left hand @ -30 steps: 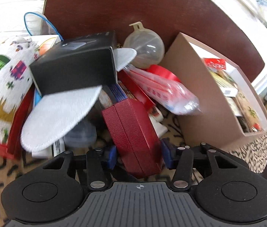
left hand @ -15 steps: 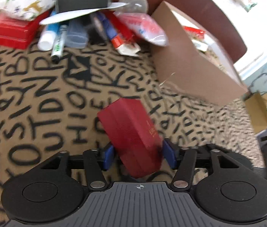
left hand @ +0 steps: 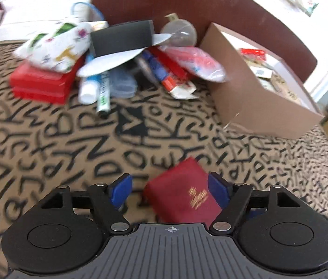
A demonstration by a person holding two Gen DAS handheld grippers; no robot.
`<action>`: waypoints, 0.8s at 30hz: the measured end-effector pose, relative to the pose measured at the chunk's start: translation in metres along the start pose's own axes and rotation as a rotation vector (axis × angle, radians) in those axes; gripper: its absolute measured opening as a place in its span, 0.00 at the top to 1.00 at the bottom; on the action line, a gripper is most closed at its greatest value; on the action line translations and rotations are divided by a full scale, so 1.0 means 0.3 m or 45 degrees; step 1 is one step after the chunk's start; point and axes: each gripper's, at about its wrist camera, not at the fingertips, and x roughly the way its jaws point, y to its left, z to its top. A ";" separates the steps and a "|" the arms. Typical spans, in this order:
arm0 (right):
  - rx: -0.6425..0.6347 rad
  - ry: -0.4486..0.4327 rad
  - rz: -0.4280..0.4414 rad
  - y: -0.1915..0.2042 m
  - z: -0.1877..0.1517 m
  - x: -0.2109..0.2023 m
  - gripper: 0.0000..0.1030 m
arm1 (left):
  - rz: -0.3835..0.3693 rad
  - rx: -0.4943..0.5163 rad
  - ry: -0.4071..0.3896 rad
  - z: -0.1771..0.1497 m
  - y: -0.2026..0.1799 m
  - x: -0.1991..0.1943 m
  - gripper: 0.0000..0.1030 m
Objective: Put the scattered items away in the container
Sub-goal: 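Grasp the red square gift box with the left gripper, then lift the red gift box off the table with the left gripper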
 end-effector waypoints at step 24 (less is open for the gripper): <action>-0.031 -0.014 0.016 -0.061 0.003 0.025 0.21 | -0.109 0.126 0.163 -0.041 -0.024 0.049 0.28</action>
